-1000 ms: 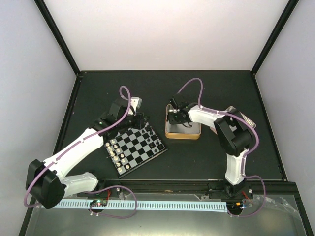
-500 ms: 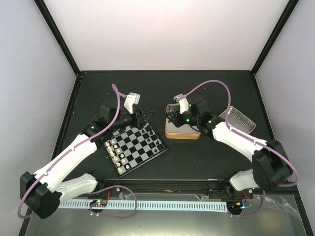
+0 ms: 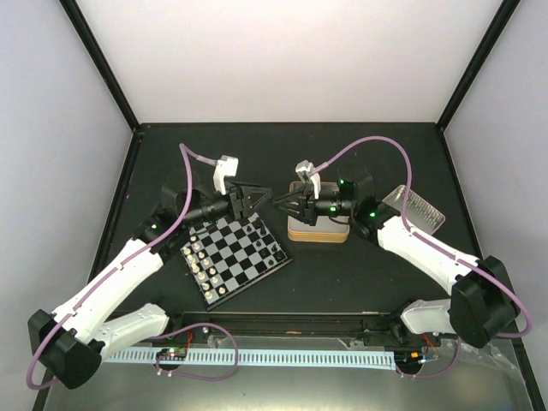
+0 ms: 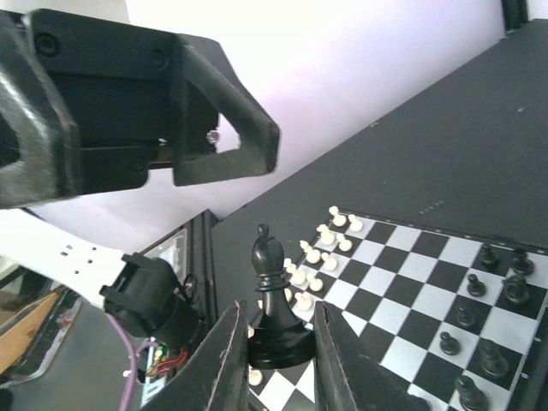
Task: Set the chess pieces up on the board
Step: Place the chess piece on the chessboard.
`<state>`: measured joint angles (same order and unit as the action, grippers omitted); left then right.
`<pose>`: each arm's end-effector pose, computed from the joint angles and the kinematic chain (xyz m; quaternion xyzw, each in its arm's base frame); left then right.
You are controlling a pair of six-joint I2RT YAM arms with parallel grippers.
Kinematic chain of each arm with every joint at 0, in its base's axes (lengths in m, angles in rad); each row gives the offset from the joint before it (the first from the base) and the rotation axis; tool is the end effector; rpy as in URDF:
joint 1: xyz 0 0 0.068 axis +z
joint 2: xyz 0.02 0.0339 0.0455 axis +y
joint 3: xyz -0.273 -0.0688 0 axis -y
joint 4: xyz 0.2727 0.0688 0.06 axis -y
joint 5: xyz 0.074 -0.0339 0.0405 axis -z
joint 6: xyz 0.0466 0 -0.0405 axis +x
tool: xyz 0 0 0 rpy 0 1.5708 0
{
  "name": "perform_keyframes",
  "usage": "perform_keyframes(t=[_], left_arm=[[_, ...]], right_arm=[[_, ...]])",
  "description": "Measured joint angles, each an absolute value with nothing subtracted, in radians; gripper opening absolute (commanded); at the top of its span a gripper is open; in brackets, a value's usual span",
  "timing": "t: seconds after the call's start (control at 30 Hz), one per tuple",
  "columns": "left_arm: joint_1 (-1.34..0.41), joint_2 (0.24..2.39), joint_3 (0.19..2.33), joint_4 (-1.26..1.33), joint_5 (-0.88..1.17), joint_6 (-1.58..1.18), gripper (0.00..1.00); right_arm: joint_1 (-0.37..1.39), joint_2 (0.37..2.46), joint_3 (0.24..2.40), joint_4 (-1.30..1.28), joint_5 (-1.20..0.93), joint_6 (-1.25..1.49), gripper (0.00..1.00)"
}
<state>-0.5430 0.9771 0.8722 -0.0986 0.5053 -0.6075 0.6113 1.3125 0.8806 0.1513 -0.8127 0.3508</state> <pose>0.2085 -0.1522 0.3477 0.1336 0.7554 -0.4953 0.4077 0.2467 0.2142 0.2884 -0.3310 0.6969 0.5355 0.3435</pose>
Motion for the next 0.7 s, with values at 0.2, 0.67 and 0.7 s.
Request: perform_keyframes(t=[0.2, 0.67, 0.7], left_arm=[[-0.537, 0.982, 0.872, -0.103, 0.525, -0.603, 0.50], [-0.532, 1.015, 0.878, -0.134, 0.667, -0.513, 0.11], [-0.532, 1.015, 0.878, -0.134, 0.673, -0.506, 0.08]], right_arm=[[0.611, 1.307, 0.881, 0.178, -0.879, 0.369, 0.15], [0.611, 1.304, 0.886, 0.204, -0.952, 0.387, 0.14], [0.611, 1.304, 0.886, 0.204, -0.954, 0.388, 0.14]])
